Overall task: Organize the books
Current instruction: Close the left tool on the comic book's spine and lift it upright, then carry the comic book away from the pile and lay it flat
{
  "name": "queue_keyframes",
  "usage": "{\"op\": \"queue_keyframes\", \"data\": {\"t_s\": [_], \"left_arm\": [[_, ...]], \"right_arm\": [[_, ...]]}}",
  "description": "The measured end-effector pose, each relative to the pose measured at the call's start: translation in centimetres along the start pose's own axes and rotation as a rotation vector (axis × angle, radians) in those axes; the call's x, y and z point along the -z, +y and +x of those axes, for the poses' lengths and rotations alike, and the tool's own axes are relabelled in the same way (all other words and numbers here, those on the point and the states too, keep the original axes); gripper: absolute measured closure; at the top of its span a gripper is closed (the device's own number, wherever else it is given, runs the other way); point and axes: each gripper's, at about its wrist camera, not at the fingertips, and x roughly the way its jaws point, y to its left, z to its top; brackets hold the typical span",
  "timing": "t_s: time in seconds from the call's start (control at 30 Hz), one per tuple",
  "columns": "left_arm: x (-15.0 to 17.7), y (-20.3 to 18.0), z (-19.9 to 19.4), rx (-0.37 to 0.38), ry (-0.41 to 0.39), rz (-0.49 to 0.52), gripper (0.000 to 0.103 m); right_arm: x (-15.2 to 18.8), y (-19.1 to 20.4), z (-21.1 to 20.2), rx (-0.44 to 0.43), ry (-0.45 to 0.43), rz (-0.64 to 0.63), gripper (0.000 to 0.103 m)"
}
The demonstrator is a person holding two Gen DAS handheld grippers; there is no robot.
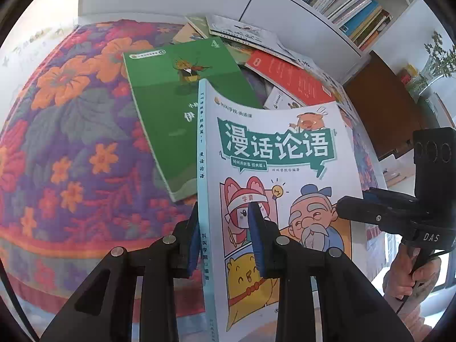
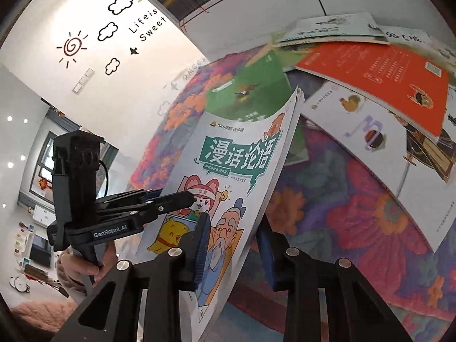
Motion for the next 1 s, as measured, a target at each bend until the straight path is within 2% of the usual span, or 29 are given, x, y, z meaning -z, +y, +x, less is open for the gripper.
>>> {"op": "queue_keyframes", "data": {"t_s": [0.23,0.47,0.7,0.77,1.0], "left_arm": [[-1.3,1.8,-2.3,-0.032,-0.035,0.000,0.076],[-2.9,4.8,-6.3,-0.081,-0.112,-0.005,0.074],[-4.6,9.5,-10.1,-0.144,-0.177,-0.041,0.074],[-5.1,10.9,-10.7,-0.161,-0.191,-0.052,0.071],[-5.3,15.5,-10.3,-0.180,-0.195,-0.117,0.071]], "right_arm": [[-1.8,3.2,0.9,0.005,0.007,-0.025,0.070],[-4.6,7.9,2.8,0.012,0.007,-0.082,0.070],[-7.9,12.0,6.4,-0.040,0.019,-0.119,0.070],[-8.6,12.9,7.6,-0.050,0.021,-0.131,0.070],[-10.1,14.3,12.6,-0.094,0.046,-0.135,0.070]]}}
